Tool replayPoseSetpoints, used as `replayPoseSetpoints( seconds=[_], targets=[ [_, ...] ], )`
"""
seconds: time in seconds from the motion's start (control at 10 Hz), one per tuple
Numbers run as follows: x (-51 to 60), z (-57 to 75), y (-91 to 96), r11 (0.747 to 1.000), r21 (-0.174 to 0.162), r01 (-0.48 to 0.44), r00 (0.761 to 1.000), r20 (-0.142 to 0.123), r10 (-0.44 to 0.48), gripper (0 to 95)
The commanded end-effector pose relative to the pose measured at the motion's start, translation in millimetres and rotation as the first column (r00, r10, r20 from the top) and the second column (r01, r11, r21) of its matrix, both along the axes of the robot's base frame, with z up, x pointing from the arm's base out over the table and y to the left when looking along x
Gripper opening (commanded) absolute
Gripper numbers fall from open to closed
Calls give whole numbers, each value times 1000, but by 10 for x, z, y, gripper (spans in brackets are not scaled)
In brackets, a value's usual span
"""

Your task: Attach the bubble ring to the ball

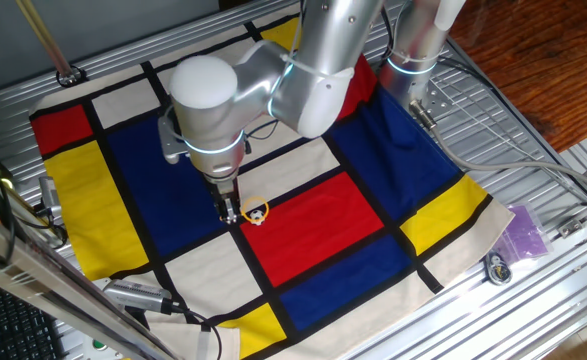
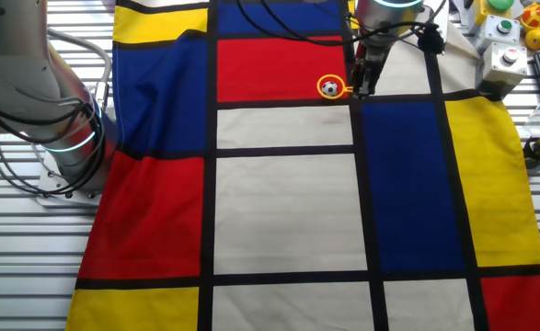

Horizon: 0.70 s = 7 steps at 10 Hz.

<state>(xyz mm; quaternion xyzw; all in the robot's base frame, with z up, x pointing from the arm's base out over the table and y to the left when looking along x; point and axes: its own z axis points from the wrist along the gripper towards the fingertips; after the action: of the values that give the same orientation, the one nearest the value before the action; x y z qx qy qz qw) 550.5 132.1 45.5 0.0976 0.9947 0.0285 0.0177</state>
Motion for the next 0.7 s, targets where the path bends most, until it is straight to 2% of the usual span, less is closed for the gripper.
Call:
replayPoseSetpoints(
  seconds=[0.1, 0.7],
  targets=[
    [-11, -33, 6, 1000, -2, 5, 1000, 12, -5, 0],
    [-32, -107, 47, 1000, -3, 11, 1000, 17, -11, 0]
  ],
)
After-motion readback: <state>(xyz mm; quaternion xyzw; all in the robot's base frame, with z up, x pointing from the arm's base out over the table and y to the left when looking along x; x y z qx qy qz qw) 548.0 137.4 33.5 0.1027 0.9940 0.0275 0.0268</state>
